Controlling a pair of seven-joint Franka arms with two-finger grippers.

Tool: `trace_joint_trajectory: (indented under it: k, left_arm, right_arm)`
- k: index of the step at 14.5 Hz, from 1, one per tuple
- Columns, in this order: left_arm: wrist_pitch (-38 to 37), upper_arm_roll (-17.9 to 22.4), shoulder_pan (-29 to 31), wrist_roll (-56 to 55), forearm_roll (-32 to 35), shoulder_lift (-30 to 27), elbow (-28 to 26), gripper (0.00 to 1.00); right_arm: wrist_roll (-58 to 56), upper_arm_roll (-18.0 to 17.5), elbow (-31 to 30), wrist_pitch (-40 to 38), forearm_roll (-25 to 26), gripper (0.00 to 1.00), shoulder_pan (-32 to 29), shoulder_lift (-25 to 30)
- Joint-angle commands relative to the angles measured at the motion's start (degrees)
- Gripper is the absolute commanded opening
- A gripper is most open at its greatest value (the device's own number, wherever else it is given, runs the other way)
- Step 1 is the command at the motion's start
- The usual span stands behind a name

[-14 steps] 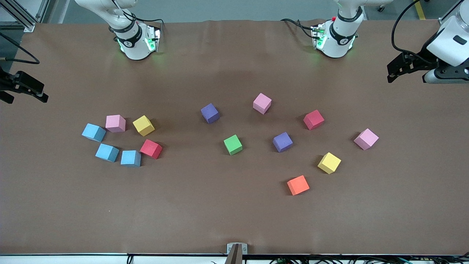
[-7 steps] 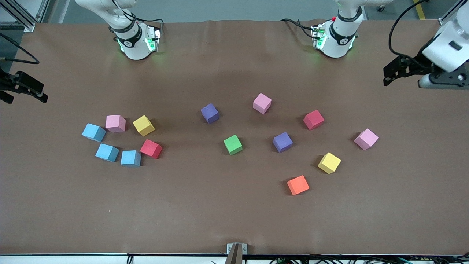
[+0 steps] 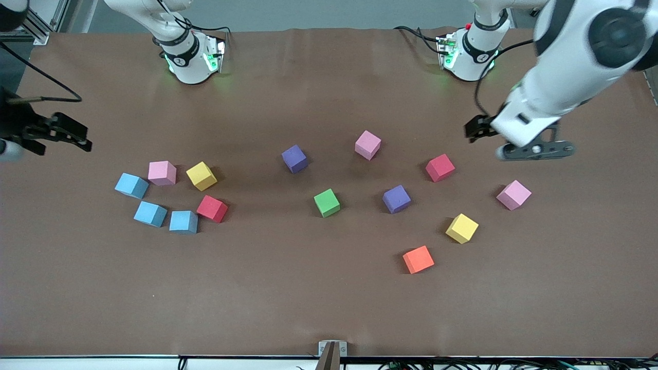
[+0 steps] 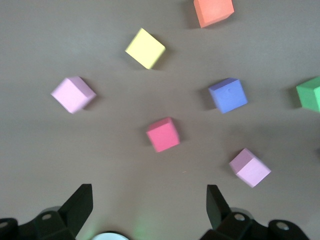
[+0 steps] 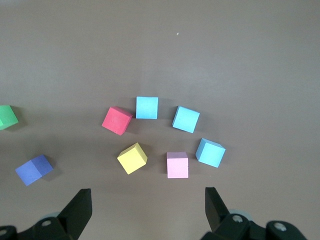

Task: Arrange 11 blocks into digit 3

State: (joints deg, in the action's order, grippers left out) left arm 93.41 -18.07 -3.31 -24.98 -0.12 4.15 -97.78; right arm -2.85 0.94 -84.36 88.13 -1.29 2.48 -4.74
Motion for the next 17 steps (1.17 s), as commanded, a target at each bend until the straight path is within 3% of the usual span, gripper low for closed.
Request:
trace_joint_trajectory:
  k: [1,9,12,14,17]
  left_arm:
    - [2.3,-3.4,0.1,-8.1,-0.7,4.3,-0.5,1.00]
    - [22.6,-6.9,-9.2,-38.9,-0.7,4.5,-17.8,1.00]
    - [32.3,-7.1,-12.6,-55.1,-0.8,5.3,-23.8,1.00]
    - [36.0,-7.0,-16.1,-66.7,-0.4,7.6,-24.5,1.00]
    - [39.5,-7.0,-18.0,-73.1,0.6,10.1,-26.1,1.00]
  right_arm:
    - [0.2,0.1,0.5,-0.1,0.0,1.00,1.0,-1.1]
    - [2.3,0.1,-0.5,1.7,0.8,0.99,5.0,-8.3]
    - [12.1,0.0,-7.5,9.1,-0.1,0.99,5.9,-8.5]
    - [16.3,0.0,-11.4,13.9,-0.2,0.99,7.0,-8.6]
    - [21.8,0.0,-18.1,23.7,-0.2,1.00,7.9,-9.5]
